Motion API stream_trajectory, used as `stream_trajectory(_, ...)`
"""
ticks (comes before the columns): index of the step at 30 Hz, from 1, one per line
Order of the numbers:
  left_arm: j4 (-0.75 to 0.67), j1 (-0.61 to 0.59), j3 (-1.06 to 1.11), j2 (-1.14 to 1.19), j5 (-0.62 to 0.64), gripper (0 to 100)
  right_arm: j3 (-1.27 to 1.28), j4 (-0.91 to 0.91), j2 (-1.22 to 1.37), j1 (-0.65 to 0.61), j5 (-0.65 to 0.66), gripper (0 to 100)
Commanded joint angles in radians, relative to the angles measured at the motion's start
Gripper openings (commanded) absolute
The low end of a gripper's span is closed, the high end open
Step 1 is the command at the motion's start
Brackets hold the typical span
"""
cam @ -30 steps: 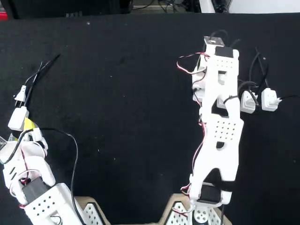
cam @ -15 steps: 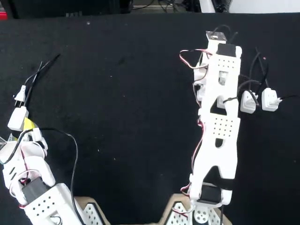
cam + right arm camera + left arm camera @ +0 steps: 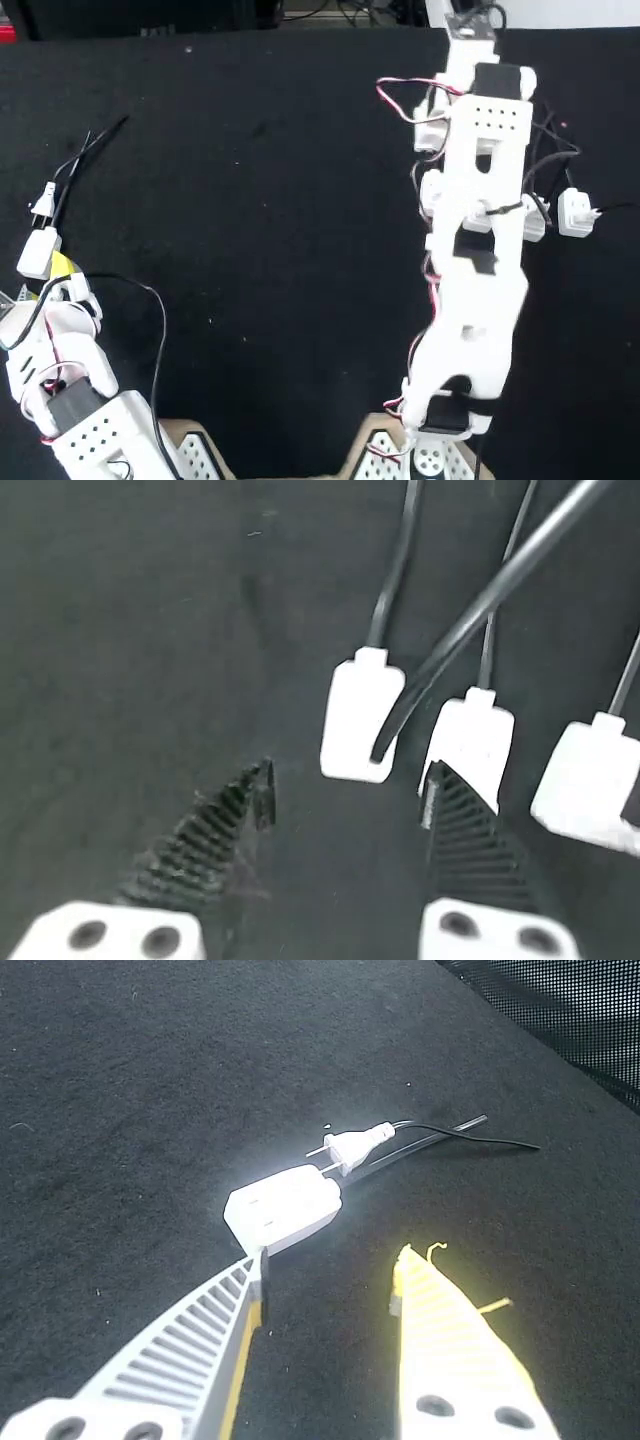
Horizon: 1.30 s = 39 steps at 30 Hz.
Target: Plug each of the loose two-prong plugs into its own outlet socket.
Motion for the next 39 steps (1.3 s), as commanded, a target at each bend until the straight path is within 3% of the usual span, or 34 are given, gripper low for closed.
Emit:
stream_trajectory(1, -0.015, 0.002, -0.056, -0.006, 0.009, 21, 0.165, 0.034, -0.389, -0.069, 0.015, 21.9)
stream_trajectory(7, -0.011, 0.041, -0.054, -0.006, 0.003, 21, 0.294, 0.031, -0.727, -0.135, 0.098, 21.8)
stream_trajectory(15, -0.012, 0.061, -0.042, -0.006, 0.002, 21, 0.736, -0.074, -0.826, -0.281, 0.106, 20.8)
stream_trajectory(18, -0.018, 0.061, -0.036, -0.006, 0.002, 21, 0.878, -0.117, -0.895, -0.305, 0.107, 13.7)
stream_trajectory(23, -0.018, 0.067, -0.036, -0.006, 0.003, 21, 1.302, -0.42, -1.007, -0.402, 0.098, 2.2)
stream_trajectory(30, -0.009, 0.183, -0.03, -0.002, -0.095, 21, 1.834, -0.899, -1.133, -0.531, 0.106, 13.6)
stream_trajectory(39, -0.008, 0.275, -0.01, -0.005, -0.169, 21, 2.149, -1.198, -1.322, -0.552, 0.098, 14.9)
